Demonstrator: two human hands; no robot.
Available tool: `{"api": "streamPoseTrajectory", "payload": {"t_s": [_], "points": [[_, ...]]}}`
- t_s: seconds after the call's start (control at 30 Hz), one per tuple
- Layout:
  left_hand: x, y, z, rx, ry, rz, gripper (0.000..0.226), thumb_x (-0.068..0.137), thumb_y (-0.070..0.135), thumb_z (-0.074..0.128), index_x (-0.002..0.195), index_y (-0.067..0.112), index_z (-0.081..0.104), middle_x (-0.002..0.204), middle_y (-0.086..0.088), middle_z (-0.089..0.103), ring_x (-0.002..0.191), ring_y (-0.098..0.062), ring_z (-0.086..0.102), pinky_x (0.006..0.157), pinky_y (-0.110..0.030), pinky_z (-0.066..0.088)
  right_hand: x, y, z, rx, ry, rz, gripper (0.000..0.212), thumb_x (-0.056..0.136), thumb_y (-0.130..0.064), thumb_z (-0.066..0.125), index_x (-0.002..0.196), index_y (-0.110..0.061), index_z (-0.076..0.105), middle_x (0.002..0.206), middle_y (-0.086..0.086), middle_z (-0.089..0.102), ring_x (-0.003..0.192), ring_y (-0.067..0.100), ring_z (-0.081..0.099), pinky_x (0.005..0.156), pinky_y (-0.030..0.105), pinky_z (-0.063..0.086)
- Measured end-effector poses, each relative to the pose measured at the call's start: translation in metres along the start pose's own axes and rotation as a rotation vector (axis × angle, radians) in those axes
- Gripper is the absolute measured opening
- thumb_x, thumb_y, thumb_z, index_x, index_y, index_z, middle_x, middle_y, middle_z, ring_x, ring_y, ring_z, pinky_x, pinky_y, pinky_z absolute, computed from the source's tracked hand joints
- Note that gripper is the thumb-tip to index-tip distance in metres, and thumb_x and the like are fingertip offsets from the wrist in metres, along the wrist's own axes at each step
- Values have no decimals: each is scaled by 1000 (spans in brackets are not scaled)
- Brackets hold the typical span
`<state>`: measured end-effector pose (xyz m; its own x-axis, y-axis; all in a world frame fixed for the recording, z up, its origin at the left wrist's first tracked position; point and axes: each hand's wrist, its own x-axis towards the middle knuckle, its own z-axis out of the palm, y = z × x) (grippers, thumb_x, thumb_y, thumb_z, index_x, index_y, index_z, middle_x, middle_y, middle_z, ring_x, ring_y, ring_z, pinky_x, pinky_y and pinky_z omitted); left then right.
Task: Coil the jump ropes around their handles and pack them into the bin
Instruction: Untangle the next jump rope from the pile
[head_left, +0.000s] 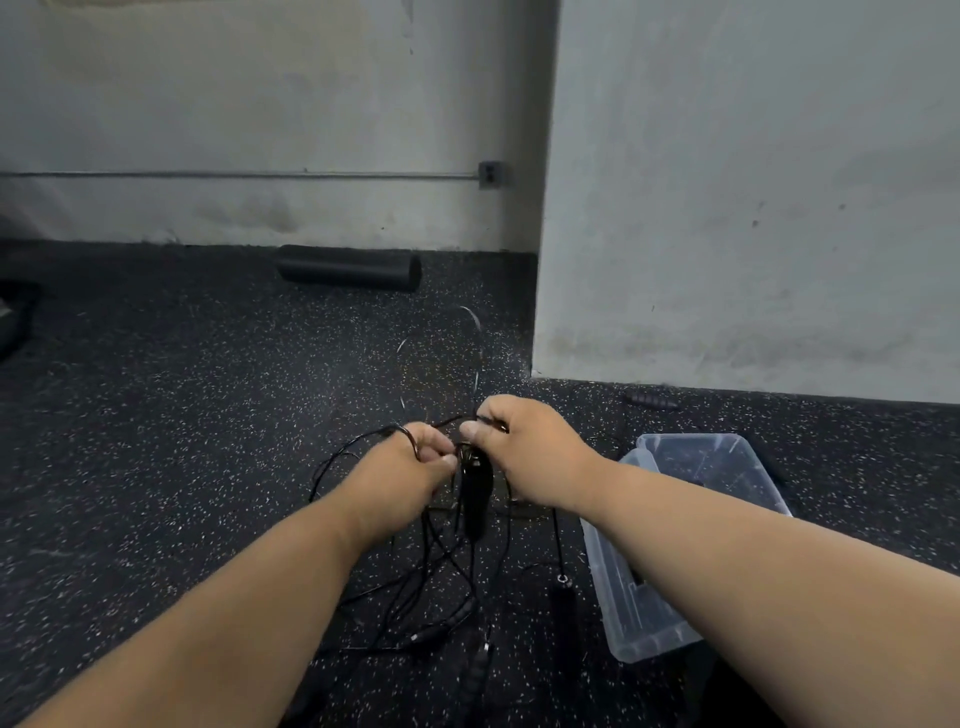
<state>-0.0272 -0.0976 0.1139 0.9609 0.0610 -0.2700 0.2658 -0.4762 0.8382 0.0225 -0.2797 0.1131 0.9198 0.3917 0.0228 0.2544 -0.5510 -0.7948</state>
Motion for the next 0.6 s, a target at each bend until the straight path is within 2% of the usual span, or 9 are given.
{"api": "streamPoseTrajectory", "payload": {"t_s": [0.13,0.23,0.3,0.33,0.43,0.5,0.6], "points": [[-4,-2,7,97,-70,23,26,98,28,73,121,31,62,106,7,67,81,-8,61,63,-12,47,2,2,-4,64,67,40,36,102,-38,63,76,-17,50,61,-6,49,54,13,46,57,35,46],[-6,-3,12,40,-152,16,32,97,38,73,125,26,63,92,10,72,78,-8,65,75,-26,50,2,4,-6,91,78,54,35,102,-39,63,82,-12,53,60,-7,49,56,11,46,57,33,46],[-8,-2,15,37,-162,18,38,96,45,73,126,25,63,85,15,72,77,-3,66,74,-23,50,1,6,-6,65,73,49,36,102,-39,63,82,-11,53,63,-8,50,59,12,45,60,33,43],[-8,-2,17,44,-158,24,38,95,45,74,125,24,63,79,19,71,71,2,64,68,-19,47,1,6,-6,57,67,48,35,103,-39,62,81,-13,52,64,-7,50,59,12,44,60,33,41],[-6,-4,21,81,-139,30,36,93,38,79,121,23,64,64,22,63,50,7,54,54,-17,41,0,9,-5,54,39,60,35,103,-39,61,82,-13,51,65,-6,50,58,12,43,57,31,38],[-6,-5,23,115,-99,28,32,92,37,80,118,25,66,71,17,67,48,6,53,53,-20,41,-1,10,-5,55,23,61,35,103,-39,61,86,-10,53,65,-5,50,57,13,43,56,31,38],[-8,-3,29,217,3,81,9,91,29,71,99,28,69,71,7,73,51,-6,58,54,-30,47,-1,9,-4,48,25,40,35,103,-40,62,86,-10,53,66,-4,51,58,13,42,56,31,38]]}}
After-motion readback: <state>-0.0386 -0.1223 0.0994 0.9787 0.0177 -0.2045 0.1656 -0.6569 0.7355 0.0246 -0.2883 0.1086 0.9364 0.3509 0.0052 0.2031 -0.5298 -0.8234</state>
